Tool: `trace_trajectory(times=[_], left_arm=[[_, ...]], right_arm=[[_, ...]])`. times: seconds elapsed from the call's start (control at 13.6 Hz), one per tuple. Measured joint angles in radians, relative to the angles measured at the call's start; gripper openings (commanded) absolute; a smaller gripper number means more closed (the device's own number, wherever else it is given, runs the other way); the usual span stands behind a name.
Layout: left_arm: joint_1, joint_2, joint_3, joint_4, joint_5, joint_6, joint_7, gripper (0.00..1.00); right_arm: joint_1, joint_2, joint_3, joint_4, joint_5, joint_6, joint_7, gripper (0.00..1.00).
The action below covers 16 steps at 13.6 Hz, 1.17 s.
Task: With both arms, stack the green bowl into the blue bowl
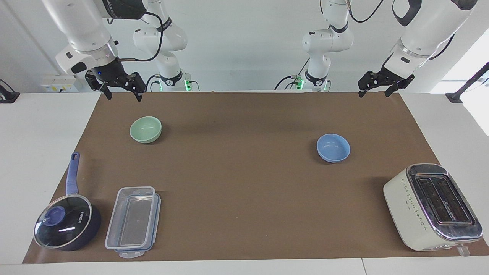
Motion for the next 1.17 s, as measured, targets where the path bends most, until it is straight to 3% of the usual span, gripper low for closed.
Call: trace_trajectory(times=[0.88,1.17], left_arm=[[-0.001,0.0,-0.001,-0.001,0.0,0.012,0.0,1.0],[0.0,0.0,0.0,-0.056,0.003,0.108,0.0,1.0]], right_arm=[[-0.002,0.0,-0.003,-0.007,0.0,0.007,0.0,1.0],[-0.002,0.0,-0.003,-0.008,0.0,0.02,0.0,1.0]])
